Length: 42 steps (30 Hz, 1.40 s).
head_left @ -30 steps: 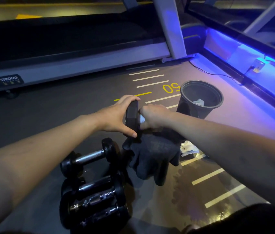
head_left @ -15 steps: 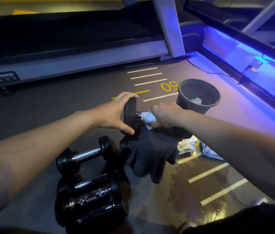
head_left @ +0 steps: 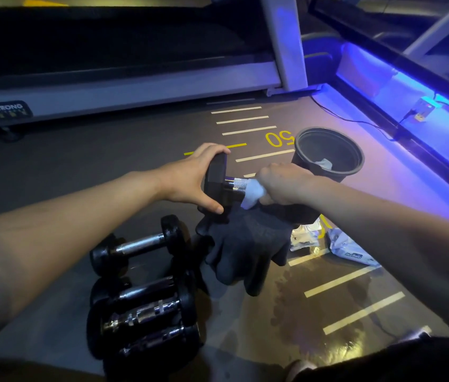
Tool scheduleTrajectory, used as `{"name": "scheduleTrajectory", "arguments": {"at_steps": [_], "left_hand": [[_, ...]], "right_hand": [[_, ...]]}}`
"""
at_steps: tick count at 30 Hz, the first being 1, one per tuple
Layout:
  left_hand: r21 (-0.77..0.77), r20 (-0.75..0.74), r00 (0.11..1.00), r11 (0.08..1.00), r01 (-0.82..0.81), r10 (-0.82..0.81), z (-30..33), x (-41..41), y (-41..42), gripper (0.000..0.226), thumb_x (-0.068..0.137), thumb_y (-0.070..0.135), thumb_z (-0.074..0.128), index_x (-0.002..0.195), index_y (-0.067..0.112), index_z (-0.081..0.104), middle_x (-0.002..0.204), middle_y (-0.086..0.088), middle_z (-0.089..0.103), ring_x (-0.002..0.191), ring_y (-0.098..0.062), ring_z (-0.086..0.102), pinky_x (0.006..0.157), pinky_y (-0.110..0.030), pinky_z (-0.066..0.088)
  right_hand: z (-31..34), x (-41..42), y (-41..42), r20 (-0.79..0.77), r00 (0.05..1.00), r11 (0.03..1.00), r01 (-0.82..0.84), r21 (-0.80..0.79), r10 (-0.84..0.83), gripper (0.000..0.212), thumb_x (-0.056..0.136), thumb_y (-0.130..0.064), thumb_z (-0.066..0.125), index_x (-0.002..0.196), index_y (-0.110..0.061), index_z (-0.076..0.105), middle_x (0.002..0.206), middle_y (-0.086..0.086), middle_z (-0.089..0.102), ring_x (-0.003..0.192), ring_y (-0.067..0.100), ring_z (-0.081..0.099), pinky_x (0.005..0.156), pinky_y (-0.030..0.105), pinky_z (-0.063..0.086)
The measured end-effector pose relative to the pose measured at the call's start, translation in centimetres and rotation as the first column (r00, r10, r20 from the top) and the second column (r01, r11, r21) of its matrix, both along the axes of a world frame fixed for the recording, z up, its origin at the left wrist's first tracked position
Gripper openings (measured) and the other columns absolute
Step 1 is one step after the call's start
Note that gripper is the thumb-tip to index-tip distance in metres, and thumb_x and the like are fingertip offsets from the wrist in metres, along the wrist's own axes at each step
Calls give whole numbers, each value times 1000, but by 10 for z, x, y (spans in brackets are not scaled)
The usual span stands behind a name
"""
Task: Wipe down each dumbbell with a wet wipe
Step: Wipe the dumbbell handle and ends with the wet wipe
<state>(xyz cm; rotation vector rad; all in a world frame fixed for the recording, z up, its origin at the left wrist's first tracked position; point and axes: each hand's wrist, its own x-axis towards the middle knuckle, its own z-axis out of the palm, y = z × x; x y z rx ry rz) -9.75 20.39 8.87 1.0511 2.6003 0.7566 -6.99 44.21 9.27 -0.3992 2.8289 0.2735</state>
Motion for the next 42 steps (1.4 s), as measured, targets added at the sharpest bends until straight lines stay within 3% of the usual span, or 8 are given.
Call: {"name": "scheduleTrajectory", "arguments": {"at_steps": [10, 15, 23, 26, 30, 33, 38, 42], "left_hand": [[13, 27, 1000, 1000, -13, 12, 0, -3, -1, 118, 58, 42, 96, 150, 25, 24, 151, 9, 25, 139, -10, 34, 115, -31, 34], [11, 27, 1000, 1000, -16, 15, -2, -2, -1, 117, 57, 44, 95, 149, 27, 24, 150, 12, 24, 139, -11, 35, 114, -37, 37], [-8, 4, 1000, 1000, -13, 13, 2, 0, 2, 115, 57, 49, 94, 148, 34, 25, 149, 18, 24, 138, -11, 37, 112, -43, 39], [-4, 9, 1000, 1000, -14, 14, 4, 1, 3, 113, 58, 47, 94, 148, 34, 25, 149, 18, 24, 137, -9, 37, 111, -39, 39], [-8, 7, 1000, 1000, -21, 21, 6, 1, 5, 113, 60, 42, 95, 148, 31, 26, 149, 14, 26, 134, -10, 38, 107, -34, 40], [-15, -2, 1000, 1000, -26, 26, 4, 1, 5, 115, 58, 44, 95, 148, 32, 25, 149, 14, 25, 135, -14, 40, 109, -37, 41], [-13, 0, 1000, 1000, -28, 28, 4, 2, 3, 116, 58, 44, 95, 149, 31, 23, 152, 13, 23, 136, -12, 39, 108, -35, 42], [-12, -2, 999, 999, -33, 33, 4, 3, 4, 117, 59, 43, 95, 150, 28, 23, 153, 11, 22, 137, -12, 38, 108, -32, 40]], "right_hand": [[-10, -9, -21, 7, 998, 984, 62, -164, -62, 32, 74, -31, 71, 93, -7, 62, 93, 13, 65, 89, 34, 61, 53, 30, 34], [-8, -10, -39, -13, 1000, 984, 24, -174, -26, 31, 79, -31, 67, 99, -9, 61, 101, 15, 64, 97, 34, 60, 65, 30, 36], [5, 2, -24, -48, 998, 999, -42, 11, 43, 36, 80, -35, 64, 107, -11, 64, 106, 13, 68, 99, 33, 65, 69, 32, 38], [6, 6, -7, -54, 996, 988, -64, 141, 73, 36, 83, -42, 62, 103, -13, 64, 103, 11, 69, 100, 31, 65, 94, 41, 43], [13, 12, 4, -70, 986, 896, -109, 431, 153, 28, 85, -41, 53, 71, -19, 45, 71, 2, 54, 90, 24, 64, 119, 58, 6], [15, 12, 9, -39, 984, 860, -132, 492, 174, 30, 85, -49, 54, 92, -20, 59, 93, 5, 67, 103, 26, 62, 118, 61, 4], [18, -2, 14, 66, 996, 976, -80, 201, 68, 77, 62, -79, 64, 111, -20, 58, 102, 0, 67, 109, 26, 61, 115, 59, 11], [25, -3, 15, 51, 998, 983, 50, -178, -41, 83, 65, -84, 59, 124, -26, 59, 115, -2, 69, 112, 26, 59, 100, 41, 43]]}}
